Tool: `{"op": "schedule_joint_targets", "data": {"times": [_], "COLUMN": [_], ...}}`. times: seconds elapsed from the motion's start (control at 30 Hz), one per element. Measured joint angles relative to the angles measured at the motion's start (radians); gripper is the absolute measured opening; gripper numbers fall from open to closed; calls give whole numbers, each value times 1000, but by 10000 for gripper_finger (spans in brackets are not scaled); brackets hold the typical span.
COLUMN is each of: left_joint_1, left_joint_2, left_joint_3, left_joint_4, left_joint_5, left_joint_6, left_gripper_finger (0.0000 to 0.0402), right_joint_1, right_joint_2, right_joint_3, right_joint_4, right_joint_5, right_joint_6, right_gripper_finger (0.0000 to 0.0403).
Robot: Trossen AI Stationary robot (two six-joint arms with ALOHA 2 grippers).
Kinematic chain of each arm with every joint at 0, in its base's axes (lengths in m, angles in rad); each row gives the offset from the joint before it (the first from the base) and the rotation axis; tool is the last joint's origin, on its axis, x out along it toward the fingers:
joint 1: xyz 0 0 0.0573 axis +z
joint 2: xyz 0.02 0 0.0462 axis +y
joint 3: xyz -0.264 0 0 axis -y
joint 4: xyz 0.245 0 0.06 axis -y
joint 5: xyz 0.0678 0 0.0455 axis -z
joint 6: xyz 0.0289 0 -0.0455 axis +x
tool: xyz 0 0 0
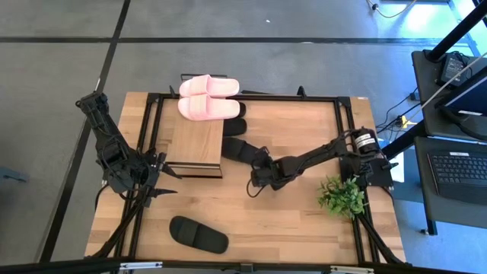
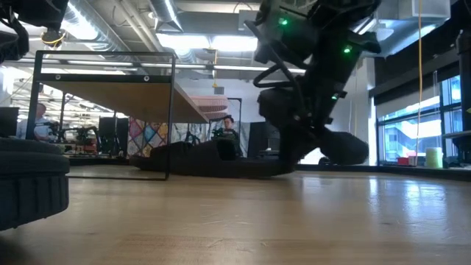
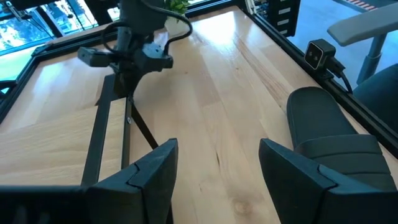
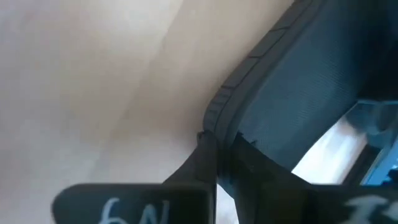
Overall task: Pick and place slides into the shelf
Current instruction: Put the top black slide under the shelf
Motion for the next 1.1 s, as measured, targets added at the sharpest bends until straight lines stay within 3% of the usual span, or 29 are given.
{"op": "schedule_joint_targets", "data": {"times": [0.4, 0.67, 1.1], "left_joint_1": [0, 0, 0], "left_joint_2": [0, 0, 0], "left_joint_3": [0, 0, 0], "left_joint_4": [0, 0, -1], "left_joint_5": [0, 0, 0], "left_joint_6": [1, 2, 51], "left_gripper_finger": [217, 217, 217], "right_joint_1": [-91, -95, -127], "right_joint_2": [0, 0, 1], "right_joint_3": [0, 0, 0], "right_joint_4": [196, 205, 439], "right_joint_5": [-38, -81, -243], "right_joint_6": [-310, -339, -394], "right_gripper_finger": [23, 22, 22]}}
